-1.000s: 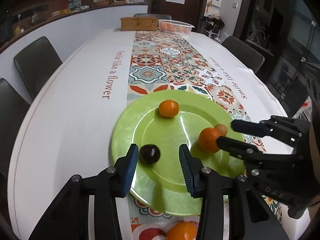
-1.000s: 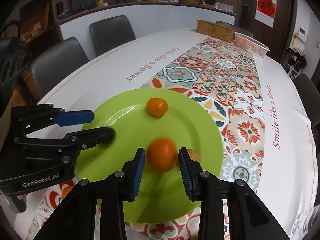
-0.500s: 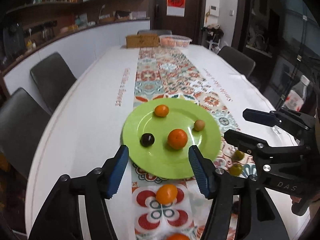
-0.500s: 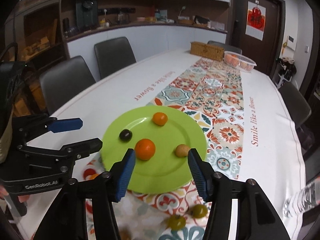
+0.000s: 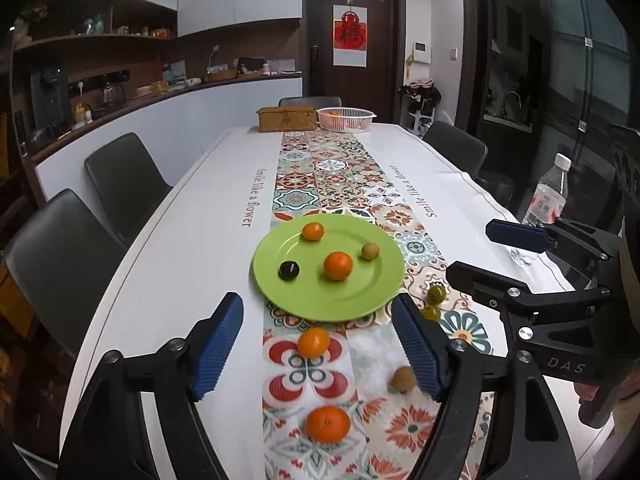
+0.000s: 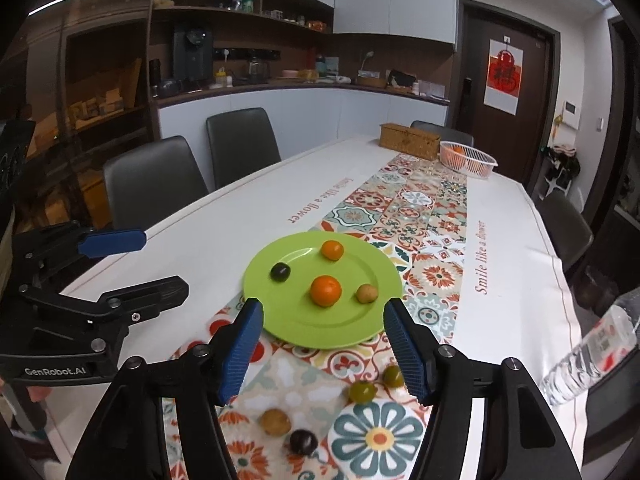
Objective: Organize fruits
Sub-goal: 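Withdraw both open tools from the plate toward the remaining fruits, then grasp a large orange with the left tool while the right tool grasps a dark plum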
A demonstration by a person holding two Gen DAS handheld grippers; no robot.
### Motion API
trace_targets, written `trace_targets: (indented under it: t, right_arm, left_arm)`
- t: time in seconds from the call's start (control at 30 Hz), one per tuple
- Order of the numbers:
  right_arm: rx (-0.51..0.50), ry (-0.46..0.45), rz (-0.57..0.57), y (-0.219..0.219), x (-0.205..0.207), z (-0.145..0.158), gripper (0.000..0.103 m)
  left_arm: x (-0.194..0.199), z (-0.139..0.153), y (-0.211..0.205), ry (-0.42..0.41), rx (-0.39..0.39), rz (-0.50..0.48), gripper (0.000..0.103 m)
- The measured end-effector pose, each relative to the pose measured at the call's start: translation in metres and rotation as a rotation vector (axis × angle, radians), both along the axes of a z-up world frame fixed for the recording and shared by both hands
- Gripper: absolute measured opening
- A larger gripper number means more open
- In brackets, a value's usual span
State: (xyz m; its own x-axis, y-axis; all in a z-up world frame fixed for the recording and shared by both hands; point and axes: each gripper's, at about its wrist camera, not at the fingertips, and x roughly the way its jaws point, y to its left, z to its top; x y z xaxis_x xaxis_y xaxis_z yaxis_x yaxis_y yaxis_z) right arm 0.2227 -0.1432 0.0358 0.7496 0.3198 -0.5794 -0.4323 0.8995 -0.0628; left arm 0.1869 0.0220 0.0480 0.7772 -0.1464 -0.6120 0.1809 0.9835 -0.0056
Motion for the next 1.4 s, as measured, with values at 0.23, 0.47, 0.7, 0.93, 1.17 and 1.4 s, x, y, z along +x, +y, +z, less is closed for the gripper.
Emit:
trace_targets:
  t: [0.23, 0.47, 0.7, 0.93, 1.17, 1.4]
  right_arm:
    - [-0.003, 0.036, 0.001, -0.003, -0.026, -0.011, 0.065]
    - [0.005, 0.102, -0.011, -0.01, -0.039, -0.032, 0.065]
    - [-0.002, 0.173, -0.027, -0.014, -0.044, -0.056, 0.065]
    - [-0.034, 0.244, -0.026, -0.015, -0.04, -0.082, 0.065]
    - [-0.06, 0.301, -0.014, -0.014, -0.031, -0.104, 0.065]
    - [-0.099, 0.338, -0.017, -0.011, -0.018, -0.124, 0.055]
  left_arm:
    - [-0.029, -0.01, -0.004, 0.025, -0.011, -0.004, 0.08]
    - [-0.046, -0.033, -0.004, 0.081, -0.018, 0.025, 0.081]
    - [-0.047, -0.056, -0.006, 0.132, 0.015, 0.056, 0.081]
    - [-0.041, -0.082, -0.007, 0.195, 0.042, 0.057, 0.081]
    - [-0.032, -0.107, -0.008, 0.248, 0.059, 0.063, 0.081]
    - [-0.021, -0.127, -0.007, 0.274, 0.089, 0.063, 0.08]
